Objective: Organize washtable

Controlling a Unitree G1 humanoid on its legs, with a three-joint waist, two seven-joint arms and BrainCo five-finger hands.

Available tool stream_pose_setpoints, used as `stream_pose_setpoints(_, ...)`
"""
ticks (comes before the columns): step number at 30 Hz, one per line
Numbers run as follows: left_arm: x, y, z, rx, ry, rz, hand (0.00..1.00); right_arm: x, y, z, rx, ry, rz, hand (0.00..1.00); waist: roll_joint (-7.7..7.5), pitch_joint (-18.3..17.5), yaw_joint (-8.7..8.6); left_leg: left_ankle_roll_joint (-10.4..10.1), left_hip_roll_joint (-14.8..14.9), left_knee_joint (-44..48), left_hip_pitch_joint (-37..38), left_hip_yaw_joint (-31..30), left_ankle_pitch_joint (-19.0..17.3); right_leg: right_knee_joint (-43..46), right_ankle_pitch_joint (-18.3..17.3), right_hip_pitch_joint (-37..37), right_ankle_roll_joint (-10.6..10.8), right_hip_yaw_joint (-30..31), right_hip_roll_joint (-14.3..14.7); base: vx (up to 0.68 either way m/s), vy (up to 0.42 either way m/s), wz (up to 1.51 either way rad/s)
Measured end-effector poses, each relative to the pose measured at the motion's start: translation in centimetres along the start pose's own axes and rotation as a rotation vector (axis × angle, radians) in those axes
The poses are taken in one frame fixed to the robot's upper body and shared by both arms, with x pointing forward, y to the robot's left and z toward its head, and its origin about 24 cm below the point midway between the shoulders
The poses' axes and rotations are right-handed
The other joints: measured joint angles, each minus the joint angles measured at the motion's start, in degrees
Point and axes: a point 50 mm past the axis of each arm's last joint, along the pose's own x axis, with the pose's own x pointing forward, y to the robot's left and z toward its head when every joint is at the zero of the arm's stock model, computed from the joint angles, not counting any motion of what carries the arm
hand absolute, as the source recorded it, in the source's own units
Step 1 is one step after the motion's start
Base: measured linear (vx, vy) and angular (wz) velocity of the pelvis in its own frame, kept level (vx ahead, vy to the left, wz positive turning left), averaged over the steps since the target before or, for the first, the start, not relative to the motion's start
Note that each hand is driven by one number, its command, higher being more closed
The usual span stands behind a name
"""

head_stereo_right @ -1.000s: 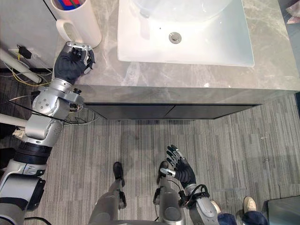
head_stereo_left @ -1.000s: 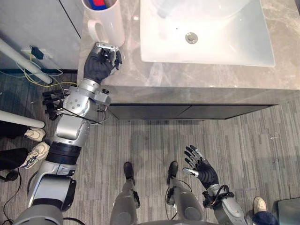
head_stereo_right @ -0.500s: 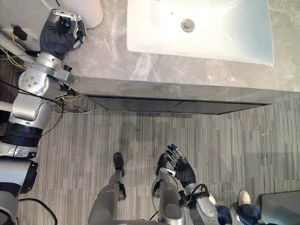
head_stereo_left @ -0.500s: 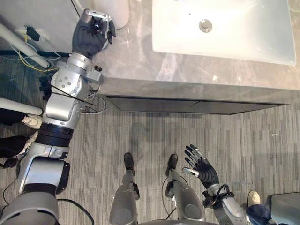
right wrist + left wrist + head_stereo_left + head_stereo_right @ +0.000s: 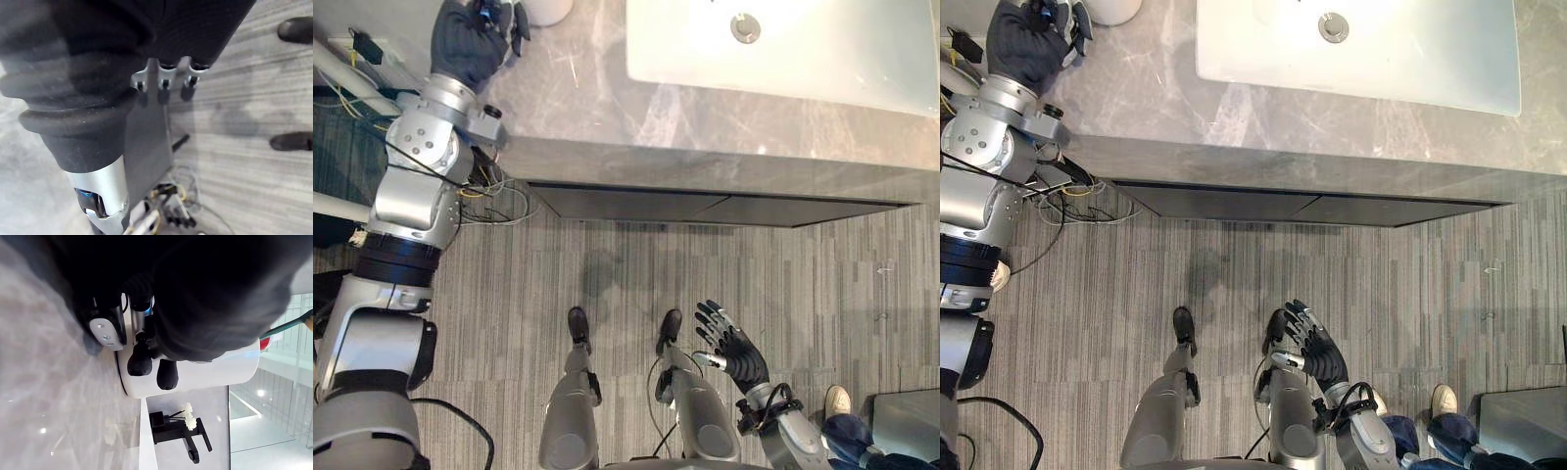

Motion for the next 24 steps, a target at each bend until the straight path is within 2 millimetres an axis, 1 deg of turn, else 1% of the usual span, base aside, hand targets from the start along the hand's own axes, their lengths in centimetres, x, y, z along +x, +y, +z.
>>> stream_pose_setpoints(4,0.3,0.1,0.2,0.005,-0.006,0.010,1.00,-0.1,0.0,-0.4,0.016,0.014,-0.004,0.00,-0.77,-0.1,-0.07,-0.3,0.2,0.0,-0.3,0.0,0.4,0.0,0.0,-0.3,-0.1,-0.1,0.3,0.00,0.000,0.02)
stream_pose_setpoints(7,0.6,-0.3,0.3,0.015,-0.005,-0.006,1.00,-0.1,0.0,-0.7,0.026,0.021,-0.004,0.00,-1.28,-0.2,-0.07,-0.2,0.1,-0.1,-0.4,0.0,0.5,0.0,0.0,-0.3,-0.1,-0.2,0.1,0.00,0.008,0.01)
stream_pose_setpoints(12,1.3,-1.2,0.1,0.045,0.019,-0.053,1.00,0.1,0.9,-1.1,0.041,0.038,0.033,0.00,-3.34,-1.6,-0.13,-0.1,-0.5,-0.1,-0.4,0.0,0.6,0.0,0.1,-0.3,-0.2,-0.2,-0.1,0.00,0.017,0.01)
stream_pose_setpoints(15,1.8,-1.4,-0.1,0.061,0.036,-0.067,1.00,0.1,1.0,-1.2,0.045,0.039,0.037,0.00,-3.67,-1.8,-0.18,0.2,-0.8,-0.1,-0.5,-0.1,0.8,0.0,0.2,-0.3,-0.4,-0.2,-0.4,-0.01,0.044,0.02)
stream_pose_setpoints(18,2.2,-1.0,-0.3,0.071,0.064,-0.051,1.00,0.1,1.4,-1.4,0.053,0.047,0.054,0.00,-4.26,-2.2,-0.46,0.3,-1.0,-0.1,-0.5,0.0,1.0,0.0,0.3,-0.5,-0.6,0.0,-0.6,-0.01,0.027,-0.01)
stream_pose_setpoints(21,2.5,-0.7,-0.5,0.083,0.085,-0.045,1.00,0.1,1.4,-1.5,0.059,0.051,0.053,0.00,-4.85,-2.6,-0.62,0.4,-1.0,-0.1,-0.5,0.1,1.2,0.0,0.1,-0.5,-1.0,0.0,-0.6,0.00,0.000,0.00)
stream_pose_setpoints(24,2.7,-0.5,-0.5,0.109,0.101,-0.054,1.00,0.1,1.4,-1.5,0.064,0.049,0.052,0.00,-5.31,-3.0,-0.68,0.4,-1.0,-0.1,-0.5,0.2,1.4,0.0,0.1,-0.7,-2.1,0.3,-0.5,-0.01,0.016,-0.05)
